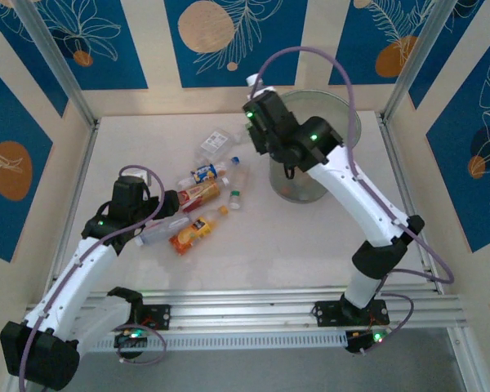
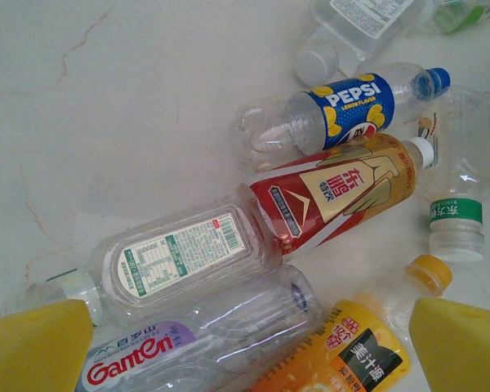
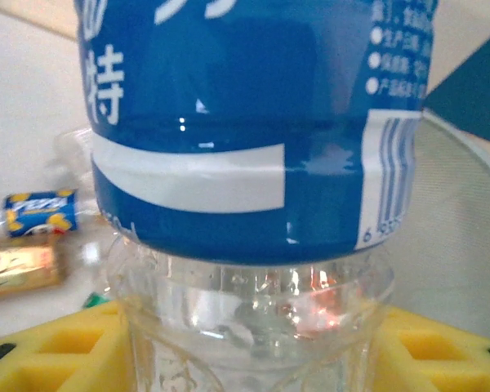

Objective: Put the plastic bottles in the bin

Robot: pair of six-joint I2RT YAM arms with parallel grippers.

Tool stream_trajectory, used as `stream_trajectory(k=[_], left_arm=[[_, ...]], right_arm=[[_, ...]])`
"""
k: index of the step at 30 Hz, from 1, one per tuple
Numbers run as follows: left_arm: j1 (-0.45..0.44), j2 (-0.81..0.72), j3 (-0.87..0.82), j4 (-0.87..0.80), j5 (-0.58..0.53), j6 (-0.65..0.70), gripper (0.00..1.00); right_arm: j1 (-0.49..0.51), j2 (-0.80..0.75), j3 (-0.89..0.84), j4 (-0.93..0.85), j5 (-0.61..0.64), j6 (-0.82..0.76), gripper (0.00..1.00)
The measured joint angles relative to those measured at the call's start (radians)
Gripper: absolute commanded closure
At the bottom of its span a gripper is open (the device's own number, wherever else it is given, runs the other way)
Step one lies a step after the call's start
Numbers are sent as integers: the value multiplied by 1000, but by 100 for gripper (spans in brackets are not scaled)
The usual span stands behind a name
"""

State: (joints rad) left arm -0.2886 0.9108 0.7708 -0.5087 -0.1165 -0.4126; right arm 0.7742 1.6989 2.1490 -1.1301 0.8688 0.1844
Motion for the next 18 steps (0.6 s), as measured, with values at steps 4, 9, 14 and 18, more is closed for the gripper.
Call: stream_trajectory(k=[4,9,14,18], left_arm=[[0,0,0,6,4,0,1],[0,0,0,7,4,0,1],[0,0,0,7,4,1,1],[0,0,0,7,4,3,1]], right_arm=[[-116,-60,-68,22,-3,-21,71],[-253,-126,-179,56,-25,-27,71],[-347,-151,-275,98,-72,-29,71],[-392,-146,-312,126,-108,-34,71]])
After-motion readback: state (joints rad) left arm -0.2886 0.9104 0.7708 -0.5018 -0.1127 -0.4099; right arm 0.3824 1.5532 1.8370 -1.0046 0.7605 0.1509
